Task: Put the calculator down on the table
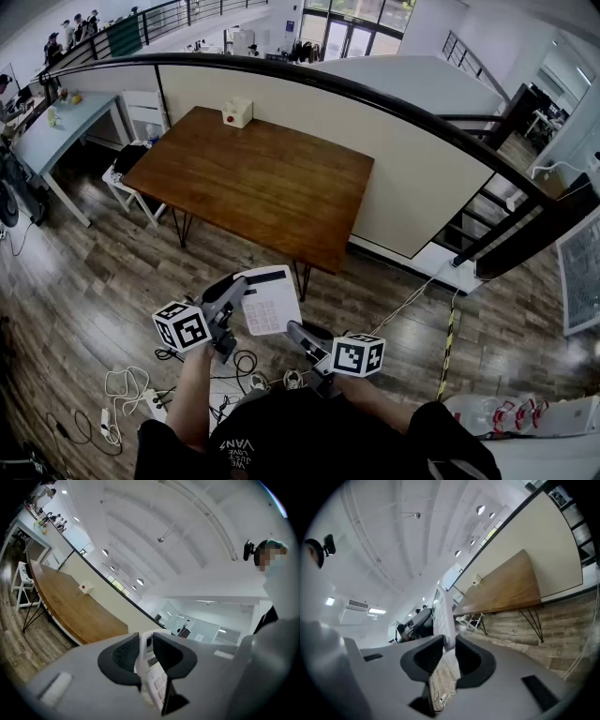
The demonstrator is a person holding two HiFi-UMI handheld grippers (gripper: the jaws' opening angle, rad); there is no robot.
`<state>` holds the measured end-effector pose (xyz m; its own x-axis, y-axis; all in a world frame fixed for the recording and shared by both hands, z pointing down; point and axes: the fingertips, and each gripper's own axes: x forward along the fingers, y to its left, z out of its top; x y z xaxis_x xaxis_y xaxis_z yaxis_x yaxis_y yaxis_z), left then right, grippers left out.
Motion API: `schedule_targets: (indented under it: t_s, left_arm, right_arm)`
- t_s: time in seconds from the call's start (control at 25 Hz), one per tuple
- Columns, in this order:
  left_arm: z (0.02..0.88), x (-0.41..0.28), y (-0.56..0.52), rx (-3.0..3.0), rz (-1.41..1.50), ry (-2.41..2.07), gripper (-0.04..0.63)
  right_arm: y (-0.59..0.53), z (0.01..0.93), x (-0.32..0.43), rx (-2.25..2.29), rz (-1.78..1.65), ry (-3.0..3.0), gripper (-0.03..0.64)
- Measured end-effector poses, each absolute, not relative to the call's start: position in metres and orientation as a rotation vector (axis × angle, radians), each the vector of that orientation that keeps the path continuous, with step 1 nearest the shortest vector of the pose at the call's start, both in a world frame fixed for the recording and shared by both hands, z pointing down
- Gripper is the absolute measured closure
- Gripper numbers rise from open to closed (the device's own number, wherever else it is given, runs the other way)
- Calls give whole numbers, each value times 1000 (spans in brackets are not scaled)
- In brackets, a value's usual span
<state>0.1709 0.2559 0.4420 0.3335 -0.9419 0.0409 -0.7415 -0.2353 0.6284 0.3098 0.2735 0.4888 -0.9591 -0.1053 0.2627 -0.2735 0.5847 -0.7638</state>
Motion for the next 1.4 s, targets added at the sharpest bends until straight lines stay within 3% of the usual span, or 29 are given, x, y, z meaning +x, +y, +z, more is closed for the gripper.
schedule_targets:
  t_s: [0.6, 1.4]
  left_arm:
    - [459, 151, 240, 1997, -498, -1550, 518]
    - [471, -35, 188, 2085, -362, -1322, 518]
  right_arm:
    - [253, 500, 293, 253, 1288, -2634, 522]
    - [233, 509, 100, 552, 1352, -2642, 522]
